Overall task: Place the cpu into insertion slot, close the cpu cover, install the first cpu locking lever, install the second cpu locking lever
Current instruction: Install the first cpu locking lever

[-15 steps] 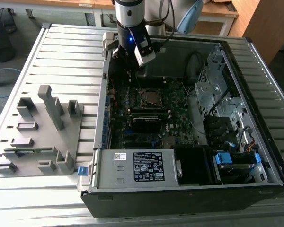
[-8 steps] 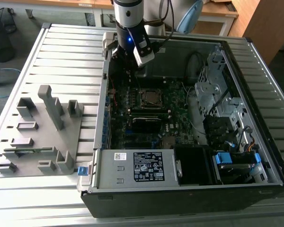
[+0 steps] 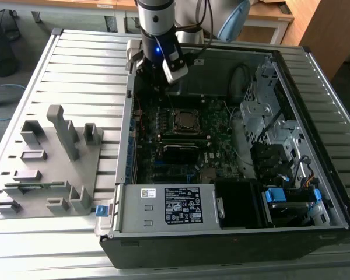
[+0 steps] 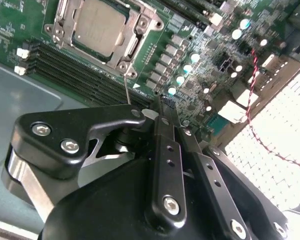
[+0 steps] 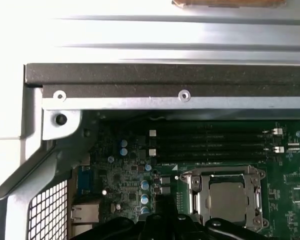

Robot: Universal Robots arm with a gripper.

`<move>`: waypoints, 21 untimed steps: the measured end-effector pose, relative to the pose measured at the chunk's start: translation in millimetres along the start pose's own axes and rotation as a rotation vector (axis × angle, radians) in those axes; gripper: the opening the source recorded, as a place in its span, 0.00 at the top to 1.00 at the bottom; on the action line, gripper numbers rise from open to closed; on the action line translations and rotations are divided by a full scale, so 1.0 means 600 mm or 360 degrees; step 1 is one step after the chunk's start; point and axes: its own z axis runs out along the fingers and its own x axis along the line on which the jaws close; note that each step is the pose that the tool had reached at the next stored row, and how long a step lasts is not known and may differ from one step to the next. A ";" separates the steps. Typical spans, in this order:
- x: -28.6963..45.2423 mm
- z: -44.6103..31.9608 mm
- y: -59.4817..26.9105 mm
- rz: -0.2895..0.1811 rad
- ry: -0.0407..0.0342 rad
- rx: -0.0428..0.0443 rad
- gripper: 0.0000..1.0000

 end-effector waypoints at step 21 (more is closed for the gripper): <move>0.003 0.002 0.000 0.0012 -0.0003 -0.0130 0.89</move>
